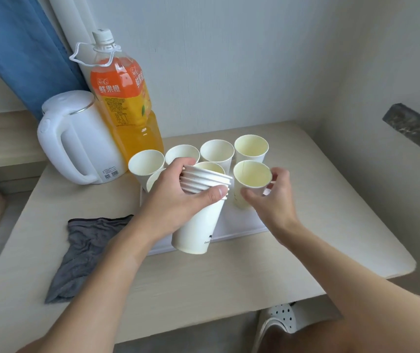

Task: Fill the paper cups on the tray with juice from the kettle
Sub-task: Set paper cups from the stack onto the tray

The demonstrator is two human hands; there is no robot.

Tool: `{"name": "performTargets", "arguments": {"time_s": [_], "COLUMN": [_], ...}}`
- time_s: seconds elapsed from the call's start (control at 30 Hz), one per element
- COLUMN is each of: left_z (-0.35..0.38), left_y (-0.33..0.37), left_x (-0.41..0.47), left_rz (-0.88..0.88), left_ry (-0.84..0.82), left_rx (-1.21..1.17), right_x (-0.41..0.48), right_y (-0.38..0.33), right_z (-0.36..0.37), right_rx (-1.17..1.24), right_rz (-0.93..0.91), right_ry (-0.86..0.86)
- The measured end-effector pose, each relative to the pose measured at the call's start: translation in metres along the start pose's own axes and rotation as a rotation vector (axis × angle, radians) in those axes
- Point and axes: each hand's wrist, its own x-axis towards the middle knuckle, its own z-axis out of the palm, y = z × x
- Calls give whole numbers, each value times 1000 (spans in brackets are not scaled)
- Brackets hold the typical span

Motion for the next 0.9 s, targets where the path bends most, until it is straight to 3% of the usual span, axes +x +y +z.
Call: {"name": "performTargets", "arguments": {"time_s": [0.37, 0.9], "left_z": [2, -3], "left_y": [-5, -9], "left_x": [6, 6], "left_rz": [9, 7], "left_ry": [-11, -15], "left_rx": [3, 27], "right_x": [0, 11], "right_y": [15, 15], "right_z": [5, 17], "right_rx": [-127, -189], "right_rz": [150, 130], "right_ry": [-90, -72]}}
